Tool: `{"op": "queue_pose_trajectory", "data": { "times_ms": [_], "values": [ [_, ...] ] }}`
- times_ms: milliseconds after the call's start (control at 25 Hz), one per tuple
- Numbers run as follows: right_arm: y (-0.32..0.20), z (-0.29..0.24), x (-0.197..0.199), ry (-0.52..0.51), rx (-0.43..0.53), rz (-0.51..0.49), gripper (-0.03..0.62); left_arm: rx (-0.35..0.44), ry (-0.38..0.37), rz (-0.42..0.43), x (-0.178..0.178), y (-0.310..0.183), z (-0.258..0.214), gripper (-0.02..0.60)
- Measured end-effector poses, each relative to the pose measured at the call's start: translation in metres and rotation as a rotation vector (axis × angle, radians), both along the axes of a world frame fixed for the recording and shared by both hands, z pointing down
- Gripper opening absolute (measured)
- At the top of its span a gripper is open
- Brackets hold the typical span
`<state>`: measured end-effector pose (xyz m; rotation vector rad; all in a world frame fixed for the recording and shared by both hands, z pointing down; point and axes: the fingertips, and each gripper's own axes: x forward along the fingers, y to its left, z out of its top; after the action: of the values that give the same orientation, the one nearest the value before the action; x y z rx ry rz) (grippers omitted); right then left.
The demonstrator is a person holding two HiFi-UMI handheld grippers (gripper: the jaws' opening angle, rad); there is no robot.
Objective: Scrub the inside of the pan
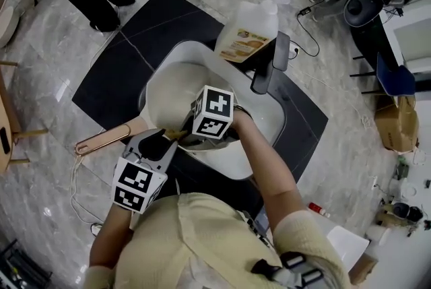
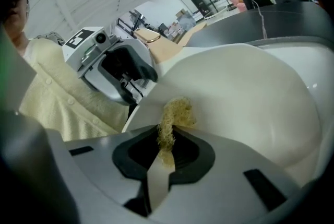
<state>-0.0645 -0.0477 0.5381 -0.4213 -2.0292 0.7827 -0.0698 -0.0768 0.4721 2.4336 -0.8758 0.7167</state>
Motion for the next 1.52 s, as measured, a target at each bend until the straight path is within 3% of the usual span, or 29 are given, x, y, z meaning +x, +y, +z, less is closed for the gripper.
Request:
{"op": "queue_pose_trajectory", "data": {
  "times_ms": [200,360,640,840,1120,1520],
  "values": [
    [0.015,-0.002,0.024,0.093,-0.026,-0.122,0.055,0.007,0.001,0.0,0.0,0.0,0.0,0.133],
    [0.019,0.002,0.038,0.162,-0.021,-0.149,0.055,0.012,0.002,-0.007,-0.003,-0.002,-0.001,0.133],
    [0.019,0.033,0.084,0.452,0.053,-0.252,0.055,0.02,0.007,-0.015,-0.004,-0.003,-0.001,0.133],
    [0.007,0.046,0.1,0.565,0.105,-0.235,0.055,0.022,0.013,-0.016,-0.005,-0.003,-0.002,0.133],
    [-0.032,0.079,0.135,0.785,0.318,-0.183,0.055,0.024,0.025,-0.023,-0.007,-0.003,-0.003,0.133],
    [-0.07,0.105,0.141,0.831,0.515,-0.093,0.055,0.027,0.026,-0.017,-0.007,-0.003,-0.003,0.133]
  ]
}}
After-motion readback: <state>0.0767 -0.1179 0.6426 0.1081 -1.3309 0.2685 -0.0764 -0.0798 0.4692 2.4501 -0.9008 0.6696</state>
